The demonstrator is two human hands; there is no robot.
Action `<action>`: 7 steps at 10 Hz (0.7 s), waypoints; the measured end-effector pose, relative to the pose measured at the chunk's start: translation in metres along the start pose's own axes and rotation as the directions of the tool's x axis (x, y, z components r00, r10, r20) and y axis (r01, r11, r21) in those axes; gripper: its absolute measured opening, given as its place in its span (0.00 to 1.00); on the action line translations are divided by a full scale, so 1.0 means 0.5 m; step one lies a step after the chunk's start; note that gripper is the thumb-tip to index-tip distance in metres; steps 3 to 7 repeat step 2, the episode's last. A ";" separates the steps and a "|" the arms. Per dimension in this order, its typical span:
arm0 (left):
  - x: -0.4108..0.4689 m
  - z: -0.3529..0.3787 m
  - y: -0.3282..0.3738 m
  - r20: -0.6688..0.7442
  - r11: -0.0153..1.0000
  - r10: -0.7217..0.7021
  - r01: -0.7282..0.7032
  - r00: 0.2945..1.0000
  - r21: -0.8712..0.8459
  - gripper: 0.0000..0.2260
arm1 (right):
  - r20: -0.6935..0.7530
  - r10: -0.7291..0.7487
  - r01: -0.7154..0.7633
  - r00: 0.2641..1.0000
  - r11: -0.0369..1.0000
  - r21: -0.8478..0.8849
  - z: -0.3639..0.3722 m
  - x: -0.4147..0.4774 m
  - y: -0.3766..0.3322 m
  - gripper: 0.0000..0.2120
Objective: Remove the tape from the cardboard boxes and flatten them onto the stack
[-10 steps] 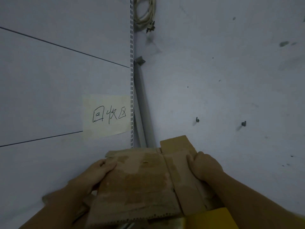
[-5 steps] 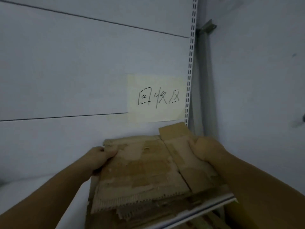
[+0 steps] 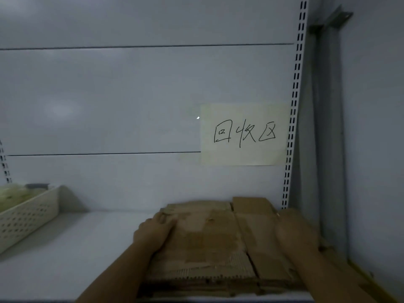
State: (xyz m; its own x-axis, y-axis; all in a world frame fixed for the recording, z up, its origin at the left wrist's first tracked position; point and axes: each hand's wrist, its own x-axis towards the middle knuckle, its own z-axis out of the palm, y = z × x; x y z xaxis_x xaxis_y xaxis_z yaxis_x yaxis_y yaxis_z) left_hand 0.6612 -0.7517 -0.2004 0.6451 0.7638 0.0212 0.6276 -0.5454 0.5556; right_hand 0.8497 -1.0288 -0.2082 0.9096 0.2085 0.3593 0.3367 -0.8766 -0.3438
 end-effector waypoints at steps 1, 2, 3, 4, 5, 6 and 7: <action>0.004 -0.016 0.003 0.014 0.998 0.043 -0.044 0.999 0.039 0.28 | 0.011 -0.102 0.103 0.995 0.992 -0.069 -0.036 -0.019 -0.021 0.15; 0.021 -0.046 0.043 0.023 0.989 0.118 -0.120 0.993 0.091 0.28 | -0.014 -0.266 0.264 0.964 0.948 0.178 -0.093 -0.025 -0.094 0.14; 0.021 -0.046 0.043 0.023 0.989 0.118 -0.120 0.993 0.091 0.28 | -0.014 -0.266 0.264 0.964 0.948 0.178 -0.093 -0.025 -0.094 0.14; 0.021 -0.046 0.043 0.023 0.989 0.118 -0.120 0.993 0.091 0.28 | -0.014 -0.266 0.264 0.964 0.948 0.178 -0.093 -0.025 -0.094 0.14; 0.021 -0.046 0.043 0.023 0.989 0.118 -0.120 0.993 0.091 0.28 | -0.014 -0.266 0.264 0.964 0.948 0.178 -0.093 -0.025 -0.094 0.14; 0.021 -0.046 0.043 0.023 0.989 0.118 -0.120 0.993 0.091 0.28 | -0.014 -0.266 0.264 0.964 0.948 0.178 -0.093 -0.025 -0.094 0.14; 0.021 -0.046 0.043 0.023 0.989 0.118 -0.120 0.993 0.091 0.28 | -0.014 -0.266 0.264 0.964 0.948 0.178 -0.093 -0.025 -0.094 0.14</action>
